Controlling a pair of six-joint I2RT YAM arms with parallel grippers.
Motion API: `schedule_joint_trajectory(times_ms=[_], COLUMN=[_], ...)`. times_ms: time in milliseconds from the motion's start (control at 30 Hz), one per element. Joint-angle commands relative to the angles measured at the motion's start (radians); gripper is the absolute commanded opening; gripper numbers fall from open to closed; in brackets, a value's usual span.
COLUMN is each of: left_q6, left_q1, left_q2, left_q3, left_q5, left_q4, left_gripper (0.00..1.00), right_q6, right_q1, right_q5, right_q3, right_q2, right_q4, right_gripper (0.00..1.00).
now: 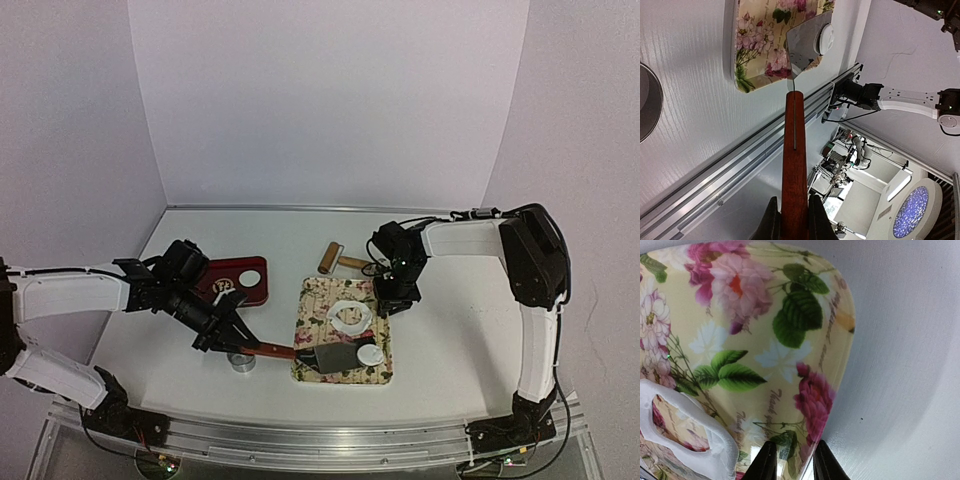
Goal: Roll out the dumpling wrappers from the dough
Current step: Scoop the dumpling wrapper from the work surface.
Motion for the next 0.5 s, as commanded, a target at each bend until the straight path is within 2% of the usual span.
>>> schedule_joint_trajectory(times_ms=[0,200,467], left_q6=[-0.059,-0.072,-0.100], left_q1=[0.022,0.040,0.128], left_q2=[-0.091,-0.169,-0.272], left_q3=[-0.022,-0.028,-0.052], left_q5=[0.068,0.042,0.017], left_q4=[0.144,0.067,-0.013], left_gripper=[0.00,0.00,0.00], right_q6=[0.002,0.000,-0.005], right_q1=[0.003,0.002,0.002], right_q5=[-0.024,-0.025,-0.027], right_q3=[-0.018,-0.014,-0.005], right_q2=[0.017,0.016,0.018], right_q4=[-0.010,-0.012,-0.012], right_gripper=[0.00,0.00,0.00])
